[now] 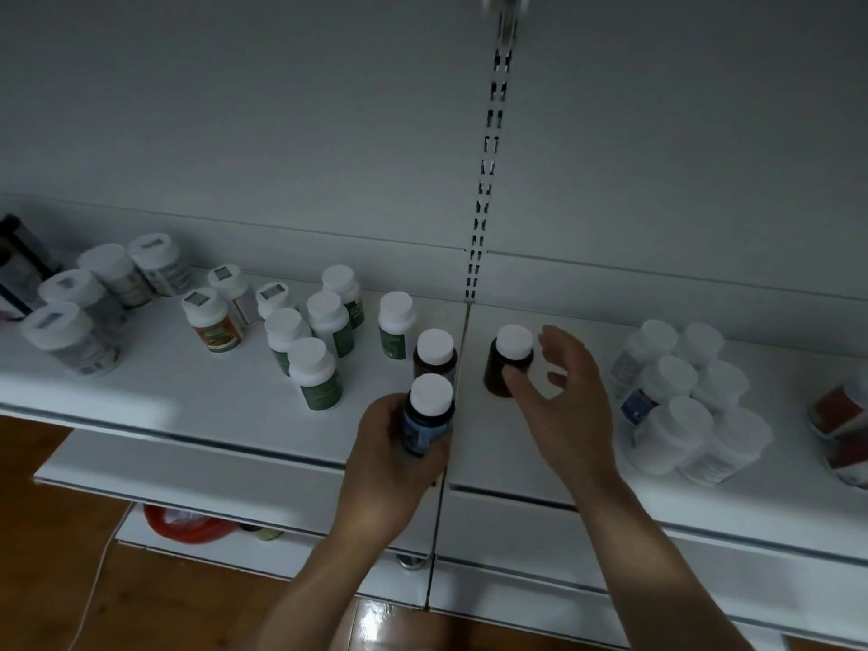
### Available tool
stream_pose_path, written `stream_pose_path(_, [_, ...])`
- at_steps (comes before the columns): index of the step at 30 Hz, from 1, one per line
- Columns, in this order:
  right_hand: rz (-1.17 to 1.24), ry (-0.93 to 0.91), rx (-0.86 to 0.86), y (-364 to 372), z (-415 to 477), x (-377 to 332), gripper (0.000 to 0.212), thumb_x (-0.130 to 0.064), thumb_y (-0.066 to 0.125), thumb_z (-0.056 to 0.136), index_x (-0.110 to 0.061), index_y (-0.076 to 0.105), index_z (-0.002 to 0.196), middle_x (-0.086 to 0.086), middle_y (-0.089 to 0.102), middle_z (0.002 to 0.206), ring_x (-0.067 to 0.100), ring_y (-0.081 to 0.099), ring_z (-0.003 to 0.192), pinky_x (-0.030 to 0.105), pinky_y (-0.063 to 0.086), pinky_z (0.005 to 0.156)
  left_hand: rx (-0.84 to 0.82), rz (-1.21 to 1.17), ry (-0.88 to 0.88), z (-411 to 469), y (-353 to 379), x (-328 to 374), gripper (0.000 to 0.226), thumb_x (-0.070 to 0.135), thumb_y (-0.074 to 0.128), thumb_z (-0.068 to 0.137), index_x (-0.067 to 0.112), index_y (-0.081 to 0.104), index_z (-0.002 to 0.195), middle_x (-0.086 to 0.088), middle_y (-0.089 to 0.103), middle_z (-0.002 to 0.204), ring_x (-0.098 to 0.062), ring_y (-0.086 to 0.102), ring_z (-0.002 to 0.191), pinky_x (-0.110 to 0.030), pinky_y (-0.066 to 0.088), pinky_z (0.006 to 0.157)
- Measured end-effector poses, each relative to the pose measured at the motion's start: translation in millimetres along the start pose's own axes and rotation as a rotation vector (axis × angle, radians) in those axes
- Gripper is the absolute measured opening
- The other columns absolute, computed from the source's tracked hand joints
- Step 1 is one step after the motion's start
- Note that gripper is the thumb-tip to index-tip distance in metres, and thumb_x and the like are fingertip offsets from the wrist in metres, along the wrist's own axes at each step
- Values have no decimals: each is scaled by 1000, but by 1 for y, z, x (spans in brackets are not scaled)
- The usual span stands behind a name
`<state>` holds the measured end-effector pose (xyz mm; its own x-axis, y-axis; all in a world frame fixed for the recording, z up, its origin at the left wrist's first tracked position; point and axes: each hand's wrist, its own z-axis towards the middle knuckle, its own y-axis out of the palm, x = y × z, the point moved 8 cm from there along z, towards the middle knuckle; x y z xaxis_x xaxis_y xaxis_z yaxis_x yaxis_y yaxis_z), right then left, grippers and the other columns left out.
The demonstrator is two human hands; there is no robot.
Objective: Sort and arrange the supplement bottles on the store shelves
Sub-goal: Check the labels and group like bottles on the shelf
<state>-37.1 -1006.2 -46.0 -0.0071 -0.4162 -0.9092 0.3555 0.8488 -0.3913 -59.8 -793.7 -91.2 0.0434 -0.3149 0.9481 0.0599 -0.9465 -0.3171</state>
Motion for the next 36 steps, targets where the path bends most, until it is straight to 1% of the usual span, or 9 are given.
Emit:
stream_pose_path(2, [-51, 22, -42, 8, 10, 6, 61, -24, 74, 84, -25, 45, 138, -7, 50, 134, 12, 47, 125, 32, 39, 106, 2, 40, 22, 7, 2, 2, 42, 11, 77, 80, 32, 52, 106, 15, 63, 100, 19, 58, 84, -1, 44, 64])
stream_pose_path(6, [-62, -8, -145, 26, 18, 9, 52, -17, 75, 83, -36, 45, 121, -19, 48, 108, 4, 45, 106, 19, 33, 89, 16, 67, 10, 20, 4, -4, 42, 17, 78, 80, 31, 54, 113, 16, 61, 107, 14, 56, 90, 3, 39, 72])
stream_pose_path(9, [-58, 29, -116, 27, 22, 19, 55, -20, 75, 83, -29, 48, 131, -17, 50, 116, 3, 46, 108, 21, 35, 90, 49, 91, 43, 31, 3, -7, 49, 19, 81, 78, 27, 54, 119, 10, 59, 115, 10, 55, 96, 2, 40, 78])
stream_pose_path(17, [6, 92, -62, 10, 7, 33, 54, -23, 77, 81, -39, 46, 123, -20, 53, 117, 5, 52, 109, 22, 39, 90, -13, 72, 87, 61, 21, -1, 57, 24, 79, 80, 24, 53, 132, 10, 59, 124, -3, 59, 107, -16, 46, 93])
stream_pose_path(22, [54, 111, -66, 4, -4, 32, 54, -23, 78, 81, -36, 46, 123, -18, 55, 118, 7, 54, 109, 20, 40, 89, -60, 88, 84, 72, 30, 8, 55, 24, 78, 82, 22, 53, 131, 11, 58, 120, -2, 56, 105, 1, 39, 82])
stream_pose_path(25, [68, 109, -83, 0, -11, 29, 54, -24, 78, 80, -38, 46, 121, -19, 56, 117, 7, 55, 108, 14, 40, 85, -40, 93, 93, 57, 22, 8, 58, 23, 76, 83, 20, 50, 135, 12, 54, 126, -3, 54, 112, -6, 40, 91])
stream_pose_path(30, [45, 87, -157, -1, -25, 18, 53, -28, 79, 79, -46, 47, 116, -26, 58, 114, 5, 57, 109, 17, 42, 88, -68, 92, 200, 8, 8, 22, 43, 20, 73, 85, 31, 58, 124, 19, 61, 117, 4, 56, 105, -8, 42, 94])
stream_pose_path(34, [69, 8, -180, 0, -40, -12, 55, -32, 81, 76, -57, 47, 111, -35, 59, 111, -9, 57, 104, 10, 43, 84, -260, 59, 128, -3, 26, 32, 62, 33, 77, 80, 44, 45, 132, 30, 50, 127, 12, 47, 116, -2, 37, 93])
stream_pose_path(36, [90, -85, -192, 0, -48, -33, 57, -29, 82, 75, -55, 49, 114, -36, 57, 114, -10, 54, 108, 6, 42, 84, -276, 33, 159, -4, 29, 43, 64, 26, 77, 81, 52, 42, 128, 33, 49, 128, 15, 46, 118, -2, 36, 92])
